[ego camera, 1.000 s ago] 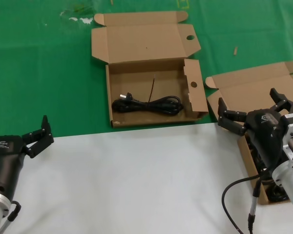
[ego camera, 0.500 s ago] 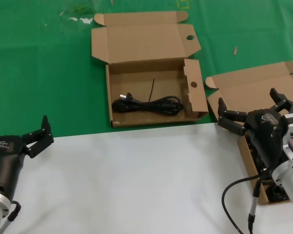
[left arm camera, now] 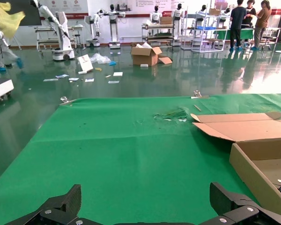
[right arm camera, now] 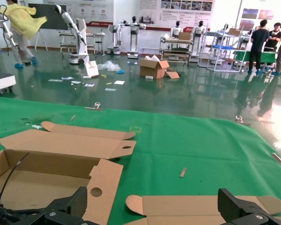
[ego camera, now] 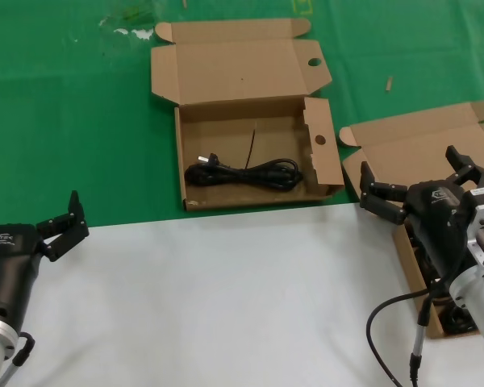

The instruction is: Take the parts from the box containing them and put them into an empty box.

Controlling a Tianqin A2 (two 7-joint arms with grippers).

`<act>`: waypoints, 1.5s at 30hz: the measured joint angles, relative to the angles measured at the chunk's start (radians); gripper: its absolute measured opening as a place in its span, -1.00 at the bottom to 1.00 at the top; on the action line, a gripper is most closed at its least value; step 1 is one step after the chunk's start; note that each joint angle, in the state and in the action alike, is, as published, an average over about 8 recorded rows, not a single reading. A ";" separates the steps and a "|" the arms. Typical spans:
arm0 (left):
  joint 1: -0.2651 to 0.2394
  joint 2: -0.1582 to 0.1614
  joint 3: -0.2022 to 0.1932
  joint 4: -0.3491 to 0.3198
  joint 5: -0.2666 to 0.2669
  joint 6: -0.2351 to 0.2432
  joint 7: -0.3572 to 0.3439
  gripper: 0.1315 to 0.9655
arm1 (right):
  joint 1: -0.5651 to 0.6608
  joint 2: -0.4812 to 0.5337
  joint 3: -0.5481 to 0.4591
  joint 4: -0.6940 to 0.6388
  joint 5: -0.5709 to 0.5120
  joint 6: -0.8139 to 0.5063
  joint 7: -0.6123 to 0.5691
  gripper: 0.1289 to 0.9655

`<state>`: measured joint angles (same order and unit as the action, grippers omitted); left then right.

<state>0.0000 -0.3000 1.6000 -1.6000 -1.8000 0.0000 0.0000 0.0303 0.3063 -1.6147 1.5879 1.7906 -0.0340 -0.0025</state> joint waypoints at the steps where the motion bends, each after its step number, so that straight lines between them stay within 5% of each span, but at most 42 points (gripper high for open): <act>1: 0.000 0.000 0.000 0.000 0.000 0.000 0.000 1.00 | 0.000 0.000 0.000 0.000 0.000 0.000 0.000 1.00; 45: 0.000 0.000 0.000 0.000 0.000 0.000 0.000 1.00 | 0.000 0.000 0.000 0.000 0.000 0.000 0.000 1.00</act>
<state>0.0000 -0.3000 1.6000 -1.6000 -1.8000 0.0000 0.0000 0.0303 0.3063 -1.6147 1.5879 1.7906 -0.0340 -0.0025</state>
